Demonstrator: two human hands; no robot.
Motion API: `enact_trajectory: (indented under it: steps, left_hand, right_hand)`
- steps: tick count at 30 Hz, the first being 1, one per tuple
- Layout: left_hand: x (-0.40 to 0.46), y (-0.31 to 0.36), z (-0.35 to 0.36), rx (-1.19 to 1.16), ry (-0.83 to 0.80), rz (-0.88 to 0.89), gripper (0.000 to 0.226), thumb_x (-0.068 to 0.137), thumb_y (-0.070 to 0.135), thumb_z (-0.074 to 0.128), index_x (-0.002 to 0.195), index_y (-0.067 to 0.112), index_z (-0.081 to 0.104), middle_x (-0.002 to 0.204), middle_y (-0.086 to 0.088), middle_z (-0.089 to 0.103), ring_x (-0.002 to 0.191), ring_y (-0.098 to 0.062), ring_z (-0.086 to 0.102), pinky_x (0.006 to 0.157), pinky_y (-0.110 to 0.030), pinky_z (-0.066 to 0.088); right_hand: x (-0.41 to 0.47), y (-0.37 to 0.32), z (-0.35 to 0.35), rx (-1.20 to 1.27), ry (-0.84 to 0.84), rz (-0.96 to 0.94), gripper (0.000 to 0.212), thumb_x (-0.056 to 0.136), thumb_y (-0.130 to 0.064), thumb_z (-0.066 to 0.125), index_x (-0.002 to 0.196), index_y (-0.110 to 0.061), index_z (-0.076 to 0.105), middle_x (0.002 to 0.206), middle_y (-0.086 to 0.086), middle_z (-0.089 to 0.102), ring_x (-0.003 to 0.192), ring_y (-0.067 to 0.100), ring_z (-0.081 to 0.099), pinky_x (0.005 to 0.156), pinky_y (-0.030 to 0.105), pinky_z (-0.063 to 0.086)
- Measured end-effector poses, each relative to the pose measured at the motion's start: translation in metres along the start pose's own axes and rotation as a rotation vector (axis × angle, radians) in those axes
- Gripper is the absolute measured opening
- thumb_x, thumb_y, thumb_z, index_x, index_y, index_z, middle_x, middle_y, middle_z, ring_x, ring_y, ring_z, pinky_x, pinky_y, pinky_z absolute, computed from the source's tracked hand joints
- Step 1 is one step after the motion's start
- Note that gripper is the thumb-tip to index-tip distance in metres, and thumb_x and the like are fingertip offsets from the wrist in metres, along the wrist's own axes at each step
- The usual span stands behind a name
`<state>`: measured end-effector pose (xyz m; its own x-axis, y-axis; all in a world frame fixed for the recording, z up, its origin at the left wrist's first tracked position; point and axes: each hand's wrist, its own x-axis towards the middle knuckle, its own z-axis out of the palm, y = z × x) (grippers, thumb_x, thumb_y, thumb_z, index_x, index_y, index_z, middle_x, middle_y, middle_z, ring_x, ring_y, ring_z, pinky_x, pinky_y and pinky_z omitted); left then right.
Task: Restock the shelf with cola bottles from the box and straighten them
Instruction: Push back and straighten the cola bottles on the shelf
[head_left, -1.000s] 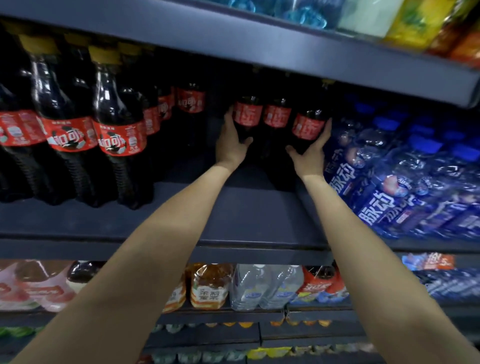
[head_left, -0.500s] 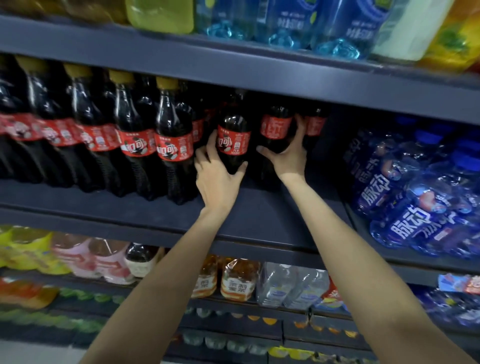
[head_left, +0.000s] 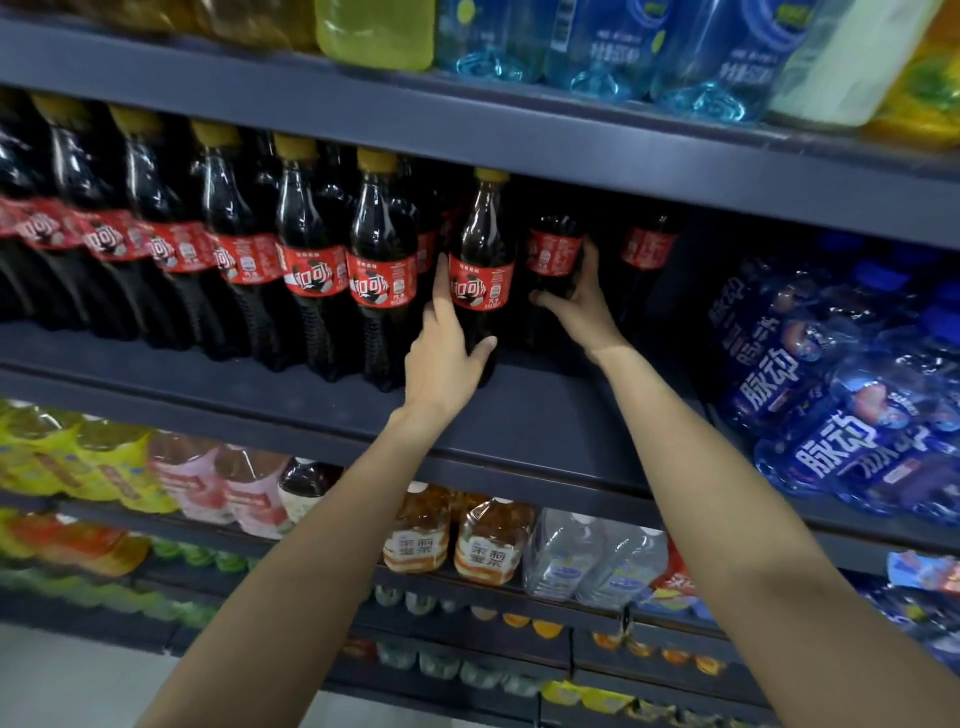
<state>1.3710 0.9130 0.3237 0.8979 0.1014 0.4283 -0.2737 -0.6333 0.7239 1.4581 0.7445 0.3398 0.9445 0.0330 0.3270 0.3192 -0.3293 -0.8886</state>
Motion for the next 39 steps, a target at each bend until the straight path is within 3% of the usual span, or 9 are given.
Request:
enact_trajectory:
  steps: [3,6,11,13,18,23,31,35,39]
  left_hand:
    - [-0.008,0.002,-0.005,0.073,0.057,-0.005,0.096,0.084,0.029,0.069,0.15,0.022,0.0,0.14,-0.015,0.041,0.105,-0.041,0.059,0.084,-0.053,0.05]
    - [-0.016,0.002,-0.007,0.103,0.101,-0.009,0.096,0.084,0.032,0.069,0.151,0.023,0.001,0.134,-0.012,0.045,0.097,-0.039,0.062,0.079,-0.052,0.052]
    - [-0.026,-0.003,-0.01,0.151,0.175,-0.01,0.094,0.085,0.038,0.067,0.151,0.023,0.003,0.132,-0.007,0.049,0.099,-0.035,0.061,0.076,-0.046,0.05]
    - [-0.027,-0.005,-0.009,0.165,0.199,-0.011,0.093,0.086,0.039,0.066,0.151,0.023,0.002,0.13,-0.007,0.05,0.097,-0.034,0.062,0.074,-0.045,0.05]
    - [-0.022,-0.009,0.0,0.146,0.232,0.0,0.093,0.088,0.031,0.065,0.151,0.021,-0.002,0.119,-0.009,0.052,0.103,-0.026,0.056,0.08,-0.041,0.05]
    - [-0.013,-0.005,0.012,0.103,0.257,-0.021,0.086,0.091,0.024,0.061,0.151,0.015,0.001,0.131,-0.012,0.047,0.12,-0.026,0.048,0.09,-0.042,0.046]
    - [0.012,-0.003,0.038,0.143,0.317,0.006,0.084,0.087,0.015,0.066,0.15,0.021,0.011,0.141,-0.019,0.035,0.123,-0.034,0.046,0.071,-0.043,0.054]
    - [0.017,-0.001,0.05,0.097,0.372,0.004,0.075,0.084,0.007,0.068,0.136,0.035,0.021,0.129,-0.023,0.041,0.109,-0.036,0.049,0.058,-0.041,0.053]
    - [0.013,-0.006,0.053,0.116,0.362,-0.029,0.072,0.082,0.008,0.068,0.135,0.031,0.024,0.126,-0.021,0.041,0.109,-0.035,0.049,0.057,-0.042,0.054]
  right_hand:
    - [0.0,-0.002,0.006,-0.034,-0.004,0.017,0.1,0.075,-0.014,0.071,0.148,-0.02,0.003,0.149,0.006,0.031,0.134,0.018,0.035,0.115,0.047,0.028]
    - [0.001,-0.007,0.021,-0.23,0.18,0.045,0.118,0.063,-0.042,0.084,0.149,-0.023,0.006,0.15,0.014,0.022,0.139,0.03,0.024,0.113,0.047,0.025]
    - [0.003,-0.006,0.024,-0.228,0.373,0.016,0.096,0.065,-0.029,0.084,0.139,-0.018,0.025,0.137,0.009,0.047,0.121,0.026,0.052,0.093,0.026,0.038]
    - [0.005,-0.007,0.022,-0.174,0.327,0.017,0.087,0.067,-0.024,0.084,0.135,-0.015,0.03,0.131,0.007,0.055,0.116,0.02,0.055,0.094,0.023,0.039]
    - [0.018,-0.014,0.043,-0.187,0.141,-0.025,0.08,0.072,-0.028,0.081,0.135,-0.012,0.034,0.13,0.004,0.058,0.119,0.021,0.055,0.101,0.041,0.043]
    - [0.026,-0.019,0.059,-0.169,0.099,-0.045,0.072,0.076,-0.026,0.076,0.135,-0.013,0.035,0.128,0.005,0.059,0.117,0.023,0.057,0.099,0.034,0.043]
    - [0.019,-0.008,0.025,-0.042,-0.002,-0.051,0.047,0.087,-0.006,0.064,0.129,-0.01,0.046,0.126,0.002,0.052,0.117,0.023,0.054,0.095,0.039,0.05]
    - [0.004,-0.023,0.021,0.112,0.0,-0.041,0.035,0.096,-0.014,0.053,0.13,-0.016,0.045,0.125,0.001,0.053,0.113,0.02,0.057,0.088,0.035,0.053]
    - [-0.007,-0.033,0.038,-0.035,-0.009,-0.175,0.057,0.085,-0.023,0.07,0.134,-0.019,0.043,0.126,-0.001,0.053,0.107,0.014,0.058,0.088,0.019,0.049]
